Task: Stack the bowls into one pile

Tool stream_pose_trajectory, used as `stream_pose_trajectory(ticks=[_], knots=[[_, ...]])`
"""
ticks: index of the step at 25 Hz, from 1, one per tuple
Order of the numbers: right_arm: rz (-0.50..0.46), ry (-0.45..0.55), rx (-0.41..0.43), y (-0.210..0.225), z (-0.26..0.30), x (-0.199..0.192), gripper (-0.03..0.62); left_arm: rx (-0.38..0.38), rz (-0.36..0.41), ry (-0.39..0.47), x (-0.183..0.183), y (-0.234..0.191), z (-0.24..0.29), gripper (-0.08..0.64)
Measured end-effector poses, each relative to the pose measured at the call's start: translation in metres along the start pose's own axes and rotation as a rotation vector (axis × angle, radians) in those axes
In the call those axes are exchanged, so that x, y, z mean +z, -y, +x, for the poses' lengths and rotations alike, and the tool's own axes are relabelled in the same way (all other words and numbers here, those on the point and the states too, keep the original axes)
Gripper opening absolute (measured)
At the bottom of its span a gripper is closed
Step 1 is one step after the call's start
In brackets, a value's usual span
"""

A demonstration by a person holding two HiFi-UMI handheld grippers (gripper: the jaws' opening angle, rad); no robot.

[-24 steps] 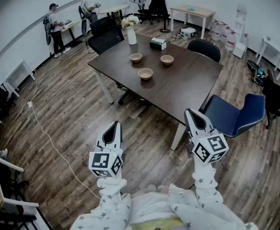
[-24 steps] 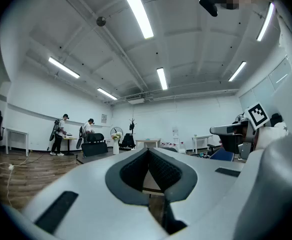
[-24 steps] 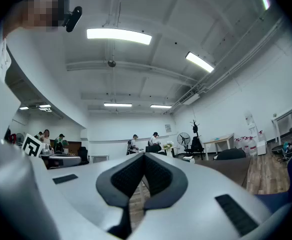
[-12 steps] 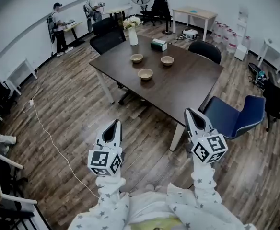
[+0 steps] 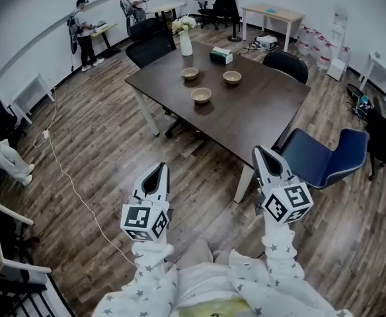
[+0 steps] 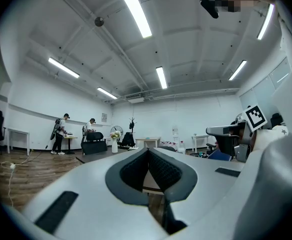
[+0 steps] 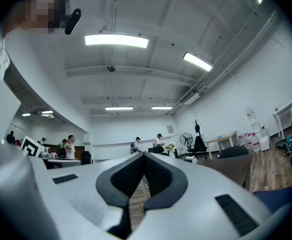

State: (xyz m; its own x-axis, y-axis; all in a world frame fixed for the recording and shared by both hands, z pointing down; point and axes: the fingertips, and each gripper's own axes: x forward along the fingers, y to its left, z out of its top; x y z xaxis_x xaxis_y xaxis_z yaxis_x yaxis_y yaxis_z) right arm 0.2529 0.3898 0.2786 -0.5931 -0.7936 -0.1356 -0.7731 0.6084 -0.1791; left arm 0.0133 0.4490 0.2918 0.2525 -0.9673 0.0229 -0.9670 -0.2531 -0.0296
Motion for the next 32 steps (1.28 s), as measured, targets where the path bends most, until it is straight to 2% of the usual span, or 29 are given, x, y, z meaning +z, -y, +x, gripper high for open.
stream_pose_trajectory(ticks=[7, 13, 32], knots=[[0.010, -0.032, 0.009, 0.008, 0.014, -0.016, 0.021, 0.001, -0.013, -0.026, -0.013, -0.005, 0.015, 0.026], [0.016, -0.058, 0.000, 0.017, 0.045, -0.031, 0.021, -0.016, -0.035, -0.041, -0.026, -0.024, 0.048, 0.026], [0.068, -0.102, -0.079, 0.059, 0.217, -0.071, 0.021, -0.120, -0.081, -0.081, -0.045, -0.135, 0.209, 0.026]])
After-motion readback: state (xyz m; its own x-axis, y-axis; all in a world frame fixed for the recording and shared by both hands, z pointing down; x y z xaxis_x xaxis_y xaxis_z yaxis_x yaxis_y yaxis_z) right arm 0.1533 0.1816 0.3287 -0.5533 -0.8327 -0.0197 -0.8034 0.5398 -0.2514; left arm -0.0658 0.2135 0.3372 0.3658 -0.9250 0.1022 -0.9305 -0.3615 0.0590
